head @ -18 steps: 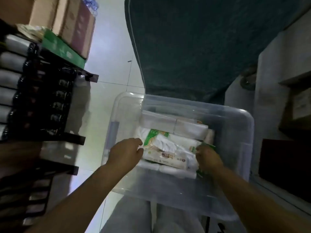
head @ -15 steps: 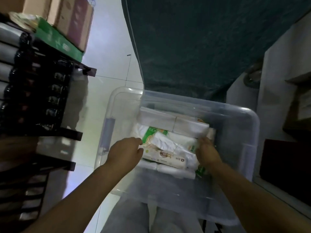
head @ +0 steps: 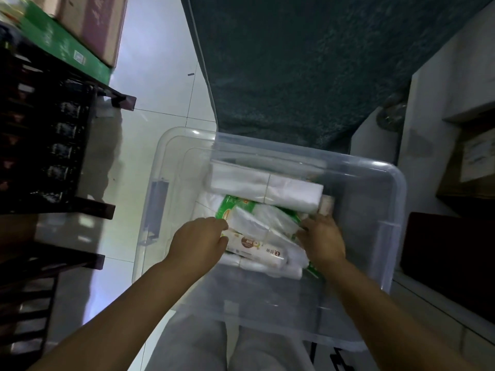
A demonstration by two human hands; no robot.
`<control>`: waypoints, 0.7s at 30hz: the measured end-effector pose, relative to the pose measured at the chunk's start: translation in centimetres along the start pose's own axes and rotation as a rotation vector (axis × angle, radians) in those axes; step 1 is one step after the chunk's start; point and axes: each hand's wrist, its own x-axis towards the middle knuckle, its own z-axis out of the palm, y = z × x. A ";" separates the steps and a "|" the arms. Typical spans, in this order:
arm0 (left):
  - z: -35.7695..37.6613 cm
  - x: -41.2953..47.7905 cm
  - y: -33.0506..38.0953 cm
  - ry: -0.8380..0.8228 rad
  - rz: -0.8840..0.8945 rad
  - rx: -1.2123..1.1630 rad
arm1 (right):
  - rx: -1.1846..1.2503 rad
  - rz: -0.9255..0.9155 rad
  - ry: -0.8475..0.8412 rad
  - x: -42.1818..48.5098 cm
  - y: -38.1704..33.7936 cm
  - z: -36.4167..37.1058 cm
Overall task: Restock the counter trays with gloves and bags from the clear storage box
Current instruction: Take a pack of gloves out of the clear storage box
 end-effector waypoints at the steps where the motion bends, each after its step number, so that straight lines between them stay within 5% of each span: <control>1: -0.2 0.0 0.4 -0.003 0.016 -0.003 | 0.039 -0.056 0.039 -1.0 -0.3 -1.3; 9: -3.0 1.2 4.2 0.073 0.381 -0.058 | -0.005 -0.491 0.191 -6.3 -3.7 -12.1; 13: -6.4 0.5 4.5 0.151 0.333 -0.048 | 0.082 -0.575 0.303 -6.6 -6.0 -14.8; 18: -10.7 -1.1 -1.2 0.425 0.061 -0.101 | 0.489 -0.105 0.509 -4.4 -7.5 -13.3; 21: -12.5 -1.9 -5.4 0.491 -0.149 -0.249 | 0.586 0.056 0.388 -3.0 -8.5 -9.2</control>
